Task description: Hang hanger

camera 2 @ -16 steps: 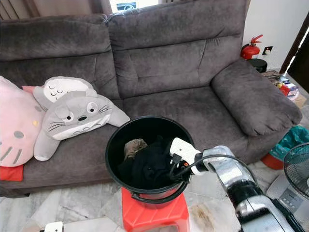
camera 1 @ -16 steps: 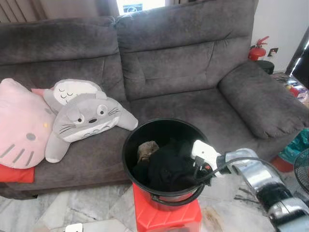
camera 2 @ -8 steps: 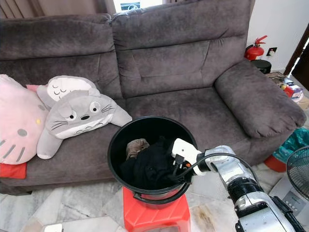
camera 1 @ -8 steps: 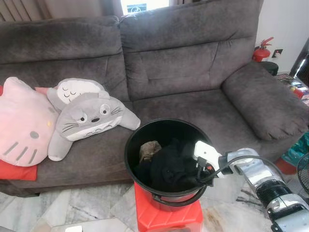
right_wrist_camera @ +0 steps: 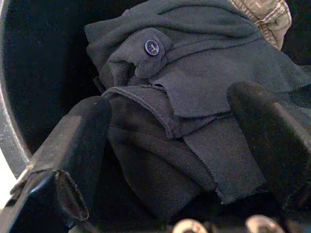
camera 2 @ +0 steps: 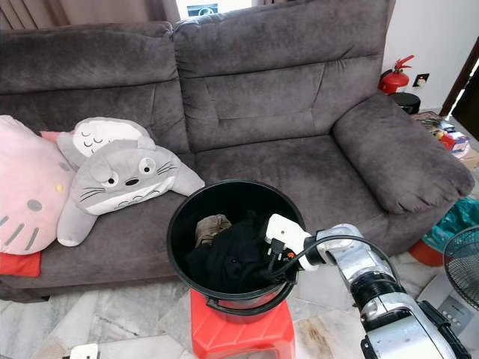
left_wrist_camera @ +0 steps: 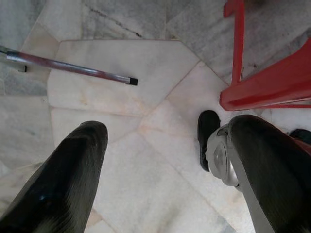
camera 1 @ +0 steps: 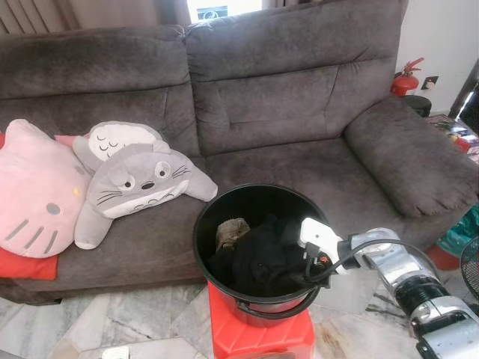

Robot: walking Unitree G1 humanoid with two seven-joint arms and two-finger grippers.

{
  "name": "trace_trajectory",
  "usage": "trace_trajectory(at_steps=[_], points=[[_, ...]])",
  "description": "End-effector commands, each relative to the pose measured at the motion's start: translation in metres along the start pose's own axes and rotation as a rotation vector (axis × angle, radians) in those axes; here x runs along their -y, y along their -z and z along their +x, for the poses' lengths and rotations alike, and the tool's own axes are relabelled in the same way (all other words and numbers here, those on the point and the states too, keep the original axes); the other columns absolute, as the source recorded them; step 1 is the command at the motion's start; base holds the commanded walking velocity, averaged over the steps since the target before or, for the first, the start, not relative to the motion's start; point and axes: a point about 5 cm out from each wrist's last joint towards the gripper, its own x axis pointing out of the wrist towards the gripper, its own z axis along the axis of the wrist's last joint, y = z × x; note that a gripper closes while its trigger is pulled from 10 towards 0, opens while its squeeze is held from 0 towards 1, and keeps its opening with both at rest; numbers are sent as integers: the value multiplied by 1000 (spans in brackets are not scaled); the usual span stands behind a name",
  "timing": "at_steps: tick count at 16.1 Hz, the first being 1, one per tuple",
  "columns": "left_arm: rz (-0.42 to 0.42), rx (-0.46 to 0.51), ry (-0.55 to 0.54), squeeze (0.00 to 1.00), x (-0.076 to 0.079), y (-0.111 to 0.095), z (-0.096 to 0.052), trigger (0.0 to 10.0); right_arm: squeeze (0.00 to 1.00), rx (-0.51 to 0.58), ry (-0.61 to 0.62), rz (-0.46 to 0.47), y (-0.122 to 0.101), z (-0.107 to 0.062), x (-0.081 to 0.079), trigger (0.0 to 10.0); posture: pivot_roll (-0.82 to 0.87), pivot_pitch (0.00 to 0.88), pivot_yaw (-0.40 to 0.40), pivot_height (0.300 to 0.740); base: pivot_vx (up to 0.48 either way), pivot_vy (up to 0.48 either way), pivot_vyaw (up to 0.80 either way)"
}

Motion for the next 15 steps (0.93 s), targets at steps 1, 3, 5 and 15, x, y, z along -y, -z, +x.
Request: trace_trajectory(at_steps=[1,3,5,15], points=[[2,-22,-12,0,-2,3,0,10000,0,-36,20,22,8,2,-1,588,-143,0,109,740,0,0,0],[3,-20,-11,0,-1,2,0,10000,0,-2,101,46,2,-3,9,10000,-144,0,111,740,0,0,0],[5,-11,-8,0,1,-3,1,10000,0,12,132,21,-4,-9,15,10000,-143,0,111,740,0,0,0],[-8,-40,-31,0,-31,20,-10,10000,0,37,66,25,-12,-4,13,0,-137,0,113,740,0,0,0]])
